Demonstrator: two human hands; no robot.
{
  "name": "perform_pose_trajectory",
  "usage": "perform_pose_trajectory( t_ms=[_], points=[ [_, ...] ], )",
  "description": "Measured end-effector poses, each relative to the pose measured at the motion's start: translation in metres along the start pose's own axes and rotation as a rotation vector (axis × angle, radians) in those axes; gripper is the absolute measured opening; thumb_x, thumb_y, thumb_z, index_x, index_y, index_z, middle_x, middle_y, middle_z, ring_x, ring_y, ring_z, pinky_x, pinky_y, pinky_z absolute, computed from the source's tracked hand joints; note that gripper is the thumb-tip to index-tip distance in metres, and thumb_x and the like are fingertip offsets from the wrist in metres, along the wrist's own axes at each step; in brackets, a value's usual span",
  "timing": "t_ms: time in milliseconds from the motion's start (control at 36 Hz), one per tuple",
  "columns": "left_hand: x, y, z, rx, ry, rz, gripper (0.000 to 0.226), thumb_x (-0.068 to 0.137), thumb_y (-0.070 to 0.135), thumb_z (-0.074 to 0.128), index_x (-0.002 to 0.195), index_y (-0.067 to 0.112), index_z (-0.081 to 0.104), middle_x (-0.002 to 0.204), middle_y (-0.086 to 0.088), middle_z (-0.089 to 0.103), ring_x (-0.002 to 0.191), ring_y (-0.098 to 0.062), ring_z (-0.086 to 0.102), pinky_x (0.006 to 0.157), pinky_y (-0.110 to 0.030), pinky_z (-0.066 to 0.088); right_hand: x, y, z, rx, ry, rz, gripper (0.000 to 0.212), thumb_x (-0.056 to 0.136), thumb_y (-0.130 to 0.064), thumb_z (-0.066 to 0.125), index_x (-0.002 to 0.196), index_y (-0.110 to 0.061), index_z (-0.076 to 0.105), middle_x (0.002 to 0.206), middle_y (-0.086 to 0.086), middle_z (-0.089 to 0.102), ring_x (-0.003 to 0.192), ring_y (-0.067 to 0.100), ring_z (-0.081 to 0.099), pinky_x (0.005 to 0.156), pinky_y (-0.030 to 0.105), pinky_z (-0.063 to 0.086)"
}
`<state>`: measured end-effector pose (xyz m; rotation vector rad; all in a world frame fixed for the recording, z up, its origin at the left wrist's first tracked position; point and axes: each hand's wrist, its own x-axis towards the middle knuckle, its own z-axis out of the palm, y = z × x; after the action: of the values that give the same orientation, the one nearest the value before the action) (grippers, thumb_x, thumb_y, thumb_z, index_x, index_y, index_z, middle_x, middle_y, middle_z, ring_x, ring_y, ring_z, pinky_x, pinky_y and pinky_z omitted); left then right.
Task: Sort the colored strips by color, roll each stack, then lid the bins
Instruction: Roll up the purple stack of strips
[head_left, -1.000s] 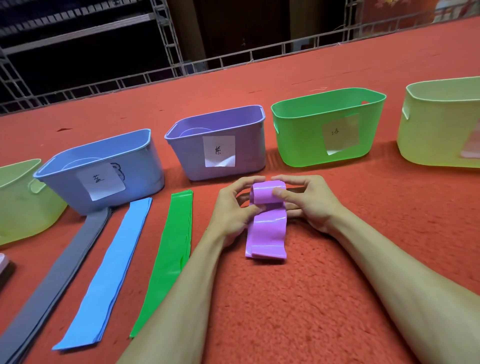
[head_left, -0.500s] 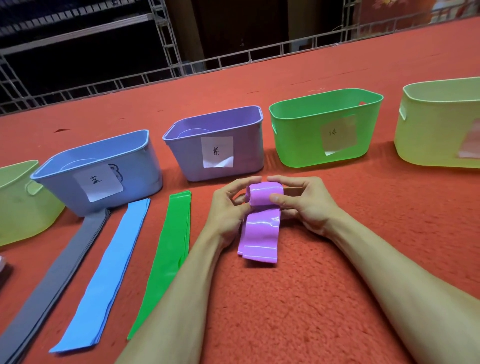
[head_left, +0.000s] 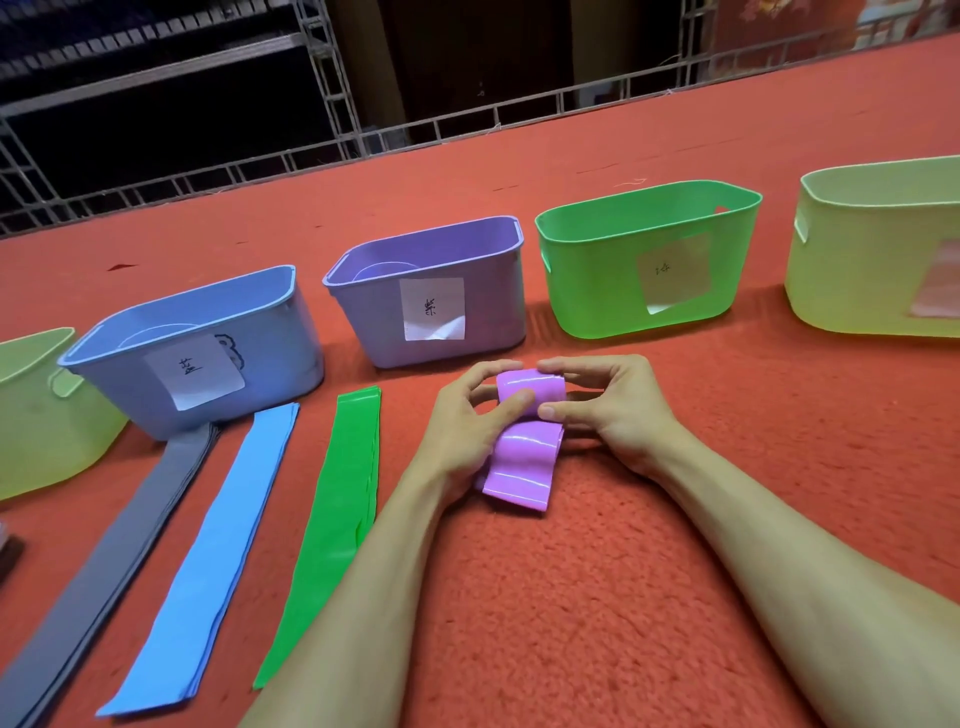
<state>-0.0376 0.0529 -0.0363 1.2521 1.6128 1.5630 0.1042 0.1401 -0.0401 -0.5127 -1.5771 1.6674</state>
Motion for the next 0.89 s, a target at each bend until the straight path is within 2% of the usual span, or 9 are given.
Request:
perform_pose_trajectory(
  t_ms=[167,250,333,444,611,694,806,861,889],
  points=[
    [-0.001,-0.001,-0.001,-0.044,0.063,0.018,0.032,0.067,0.019,0.08,0.096,0.029,0.07,0.101,-0.006,0.073,0.096,-0.019,0.066,0.083,-0.042,0.055,0.001,-0.004,0.001,0.116,-0.072,0.078,0.059,0.069,0.014,0.071,0.118,-0.017,0.062,0.104,0.004,0.072,0.084,0.017,0.069,0.073,0.034,0.059],
    [0.0,-0.002,-0.002,-0.037,0.083,0.057,0.036,0.064,0.015,0.082,0.096,0.027,0.07,0.105,-0.003,0.072,0.101,-0.022,0.066,0.089,-0.048,0.054,0.001,-0.007,0.001,0.201,-0.116,0.162,0.053,0.067,-0.006,0.073,0.118,-0.016,0.062,0.106,0.012,0.071,0.091,0.023,0.068,0.083,0.041,0.057],
    [-0.001,-0.002,-0.002,-0.028,0.08,0.083,0.039,0.063,0.009,0.081,0.096,0.026,0.068,0.105,0.0,0.071,0.094,-0.021,0.066,0.088,-0.048,0.054,0.003,-0.007,0.005,0.176,-0.072,0.189,0.045,0.07,-0.02,0.071,0.115,-0.017,0.064,0.097,0.013,0.071,0.083,0.026,0.067,0.08,0.044,0.057],
    [-0.002,0.0,0.0,-0.041,0.06,0.087,0.043,0.065,-0.001,0.08,0.097,0.023,0.066,0.102,0.008,0.07,0.083,-0.017,0.065,0.081,-0.041,0.055,0.003,-0.006,0.005,0.12,-0.04,0.161,0.029,0.079,-0.01,0.069,0.108,-0.018,0.066,0.087,0.011,0.073,0.071,0.021,0.068,0.071,0.038,0.059],
    [-0.002,-0.005,0.007,-0.139,0.018,0.038,0.047,0.06,-0.018,0.067,0.09,0.017,0.056,0.092,0.003,0.063,0.075,-0.018,0.057,0.065,-0.033,0.049,0.001,-0.006,0.002,0.094,-0.07,0.139,0.037,0.071,0.006,0.072,0.103,-0.012,0.068,0.091,0.004,0.073,0.075,0.017,0.067,0.065,0.034,0.06],
    [-0.001,-0.005,0.011,-0.212,0.001,-0.022,0.045,0.049,-0.006,0.057,0.088,0.016,0.053,0.091,-0.006,0.057,0.076,-0.022,0.053,0.069,-0.038,0.044,0.0,-0.006,0.004,0.067,-0.075,0.122,0.038,0.07,0.013,0.072,0.098,-0.012,0.07,0.094,0.003,0.072,0.074,0.017,0.068,0.059,0.028,0.057],
    [0.0,-0.004,0.014,-0.323,0.01,-0.086,0.036,0.057,0.006,0.06,0.091,0.017,0.051,0.094,-0.006,0.052,0.073,-0.017,0.056,0.064,-0.031,0.05,-0.001,-0.005,0.001,0.058,-0.099,0.113,0.039,0.07,0.016,0.07,0.095,-0.013,0.07,0.091,0.001,0.072,0.073,0.019,0.068,0.063,0.033,0.06],
    [-0.001,-0.004,0.014,-0.221,0.022,-0.059,0.032,0.065,0.02,0.067,0.093,0.02,0.051,0.097,-0.001,0.053,0.077,-0.014,0.056,0.07,-0.035,0.05,-0.001,-0.005,0.0,0.059,-0.106,0.102,0.039,0.07,0.017,0.07,0.095,-0.013,0.07,0.092,0.002,0.073,0.076,0.019,0.068,0.068,0.037,0.06],
    [-0.001,-0.004,0.014,-0.127,0.024,-0.034,0.03,0.072,0.025,0.068,0.096,0.021,0.051,0.098,0.001,0.054,0.08,-0.011,0.056,0.073,-0.033,0.05,-0.002,-0.005,-0.001,0.061,-0.11,0.096,0.038,0.07,0.017,0.069,0.095,-0.012,0.07,0.093,0.003,0.073,0.077,0.018,0.069,0.07,0.038,0.06]
  ],
)
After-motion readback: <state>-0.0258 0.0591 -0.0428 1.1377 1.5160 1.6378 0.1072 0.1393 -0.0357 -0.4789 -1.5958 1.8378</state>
